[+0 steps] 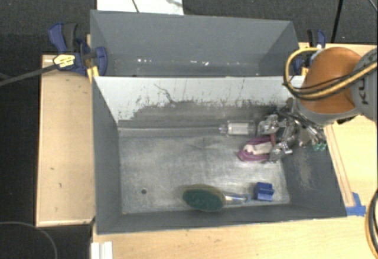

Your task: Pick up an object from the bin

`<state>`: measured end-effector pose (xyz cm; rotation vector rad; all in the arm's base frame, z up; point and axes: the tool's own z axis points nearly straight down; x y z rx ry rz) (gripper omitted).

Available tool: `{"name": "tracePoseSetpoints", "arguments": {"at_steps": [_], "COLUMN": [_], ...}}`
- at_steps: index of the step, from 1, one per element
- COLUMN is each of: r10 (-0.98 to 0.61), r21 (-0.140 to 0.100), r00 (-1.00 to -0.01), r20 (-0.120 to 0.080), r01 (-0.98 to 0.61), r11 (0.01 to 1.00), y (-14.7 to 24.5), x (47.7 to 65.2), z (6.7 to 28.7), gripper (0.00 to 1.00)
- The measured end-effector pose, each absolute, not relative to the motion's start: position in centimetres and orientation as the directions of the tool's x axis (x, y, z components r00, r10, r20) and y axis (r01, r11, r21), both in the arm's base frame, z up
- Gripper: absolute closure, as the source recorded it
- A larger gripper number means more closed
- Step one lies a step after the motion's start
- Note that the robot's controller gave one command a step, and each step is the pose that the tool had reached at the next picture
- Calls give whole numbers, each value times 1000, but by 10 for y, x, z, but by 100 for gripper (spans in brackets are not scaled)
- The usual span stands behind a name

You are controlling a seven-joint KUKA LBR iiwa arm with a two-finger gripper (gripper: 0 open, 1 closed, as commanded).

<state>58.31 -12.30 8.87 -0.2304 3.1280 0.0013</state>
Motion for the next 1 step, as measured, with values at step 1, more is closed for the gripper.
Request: {"name": "tracePoseSetpoints", "arguments": {"at_steps": [1], "r10": [-523], "r21": [-6], "r00": [-852], "r20": [-8], "r01": [-523], "r11": [852], "y": [-122], "x": [572], "z": [231], "gripper": [100]}}
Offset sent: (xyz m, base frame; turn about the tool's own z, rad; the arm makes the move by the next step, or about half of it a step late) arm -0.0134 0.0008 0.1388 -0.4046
